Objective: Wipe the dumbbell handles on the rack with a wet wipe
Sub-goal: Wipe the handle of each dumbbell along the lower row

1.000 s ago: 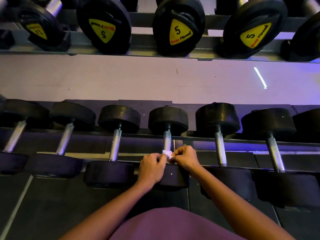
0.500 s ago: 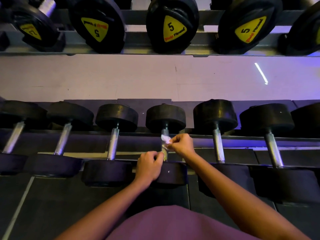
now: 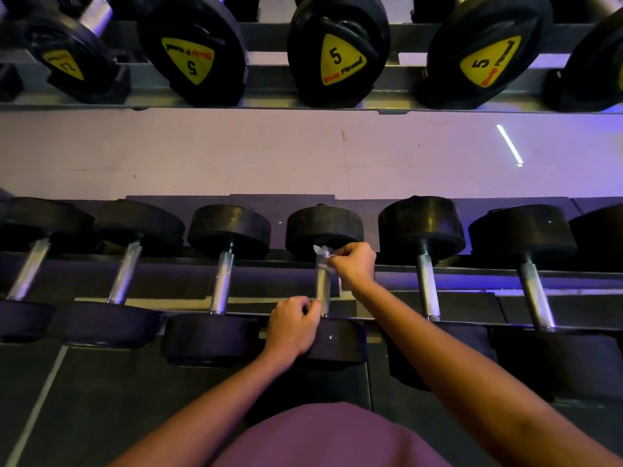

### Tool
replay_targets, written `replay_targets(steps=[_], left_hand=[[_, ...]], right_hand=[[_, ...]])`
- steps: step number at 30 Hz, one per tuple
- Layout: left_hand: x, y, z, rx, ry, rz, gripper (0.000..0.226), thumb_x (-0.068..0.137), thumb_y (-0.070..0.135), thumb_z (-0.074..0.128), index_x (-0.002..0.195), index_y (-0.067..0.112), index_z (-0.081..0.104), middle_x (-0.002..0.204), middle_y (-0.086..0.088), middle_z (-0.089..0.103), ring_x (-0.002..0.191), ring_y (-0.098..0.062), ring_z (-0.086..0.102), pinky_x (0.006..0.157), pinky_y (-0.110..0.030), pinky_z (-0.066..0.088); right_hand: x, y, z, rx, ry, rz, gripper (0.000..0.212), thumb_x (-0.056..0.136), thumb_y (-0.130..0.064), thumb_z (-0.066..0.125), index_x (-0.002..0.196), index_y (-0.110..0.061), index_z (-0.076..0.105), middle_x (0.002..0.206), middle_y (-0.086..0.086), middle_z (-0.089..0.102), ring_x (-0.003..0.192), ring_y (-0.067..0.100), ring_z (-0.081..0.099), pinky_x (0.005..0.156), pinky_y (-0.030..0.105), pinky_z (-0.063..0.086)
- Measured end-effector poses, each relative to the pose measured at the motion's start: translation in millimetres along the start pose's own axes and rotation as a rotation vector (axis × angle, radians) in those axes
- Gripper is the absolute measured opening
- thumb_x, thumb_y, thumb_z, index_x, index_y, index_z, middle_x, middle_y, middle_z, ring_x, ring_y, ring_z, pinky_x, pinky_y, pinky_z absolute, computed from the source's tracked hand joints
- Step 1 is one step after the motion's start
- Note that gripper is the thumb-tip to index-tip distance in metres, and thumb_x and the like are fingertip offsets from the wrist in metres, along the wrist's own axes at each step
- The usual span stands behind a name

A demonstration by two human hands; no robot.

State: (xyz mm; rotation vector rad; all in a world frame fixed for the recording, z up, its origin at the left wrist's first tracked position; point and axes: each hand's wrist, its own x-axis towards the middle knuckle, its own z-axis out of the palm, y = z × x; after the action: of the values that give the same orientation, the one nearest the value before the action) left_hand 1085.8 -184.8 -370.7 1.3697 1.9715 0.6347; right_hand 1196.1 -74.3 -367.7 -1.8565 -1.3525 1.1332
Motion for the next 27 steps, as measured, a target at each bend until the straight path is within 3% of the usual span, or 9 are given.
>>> replay_targets(steps=[3,11,15,18,22,27], left_hand=[[0.5,-0.7,0.0,0.002,-0.014,-0.007,0.038,0.091,0.037,0.052,0.06,0.015,0.06,0.061,0.002,0.059,0.063,-0.017,0.058,0.059,-0.034,0.044],[-1.0,4.1,-3.7,0.046,-0.007,-0.006,0.044,0.091,0.035,0.054,0.051,0.02,0.045,0.053,0.005,0.047,0.061,-0.018,0.048,0.055,-0.032,0.025],[-2.3,5.7,-4.7,0.041,-0.013,-0.003,0.043,0.092,0.036,0.053,0.052,0.021,0.046,0.054,0.007,0.048,0.06,-0.015,0.049,0.054,-0.031,0.026],[-2.4,4.2,-4.4,0.049,-0.016,-0.002,0.041,0.092,0.037,0.052,0.055,0.019,0.051,0.054,0.007,0.049,0.059,-0.013,0.049,0.054,-0.03,0.028],[-1.8,3.7,-3.7,0.029,-0.043,-0.013,0.037,0.093,0.04,0.051,0.066,0.017,0.063,0.063,0.006,0.058,0.066,-0.013,0.056,0.057,-0.03,0.04],[-3.4,4.7,-4.5,0.048,-0.024,-0.004,0.04,0.093,0.038,0.051,0.058,0.019,0.054,0.057,0.006,0.053,0.059,-0.009,0.051,0.05,-0.026,0.031]], right_hand=[[-1.7,1.0,2.0,0.005,-0.005,0.009,0.017,0.079,-0.015,0.077,0.068,-0.017,0.065,0.071,-0.001,0.066,0.071,0.007,0.063,0.077,0.031,0.058],[-48.0,44.5,-10.1,-0.121,-0.253,0.061,0.015,0.068,-0.014,0.085,0.068,-0.009,0.071,0.08,0.006,0.073,0.083,0.014,0.069,0.079,0.033,0.058],[-40.8,43.1,-7.1,-0.074,-0.21,0.091,0.01,0.069,-0.008,0.082,0.066,-0.008,0.072,0.077,0.007,0.072,0.081,0.017,0.069,0.075,0.034,0.06],[-24.1,30.8,-1.8,-0.015,-0.113,0.075,0.019,0.073,-0.007,0.08,0.062,-0.016,0.067,0.072,0.003,0.07,0.078,0.016,0.068,0.075,0.032,0.059],[3.9,9.7,2.2,0.083,-0.028,0.073,0.017,0.077,-0.009,0.079,0.07,-0.017,0.065,0.074,0.0,0.067,0.079,0.015,0.067,0.076,0.031,0.057],[0.6,16.5,-3.8,0.031,-0.13,0.075,0.016,0.075,-0.009,0.08,0.069,-0.013,0.065,0.076,0.004,0.068,0.082,0.02,0.069,0.08,0.041,0.059]])
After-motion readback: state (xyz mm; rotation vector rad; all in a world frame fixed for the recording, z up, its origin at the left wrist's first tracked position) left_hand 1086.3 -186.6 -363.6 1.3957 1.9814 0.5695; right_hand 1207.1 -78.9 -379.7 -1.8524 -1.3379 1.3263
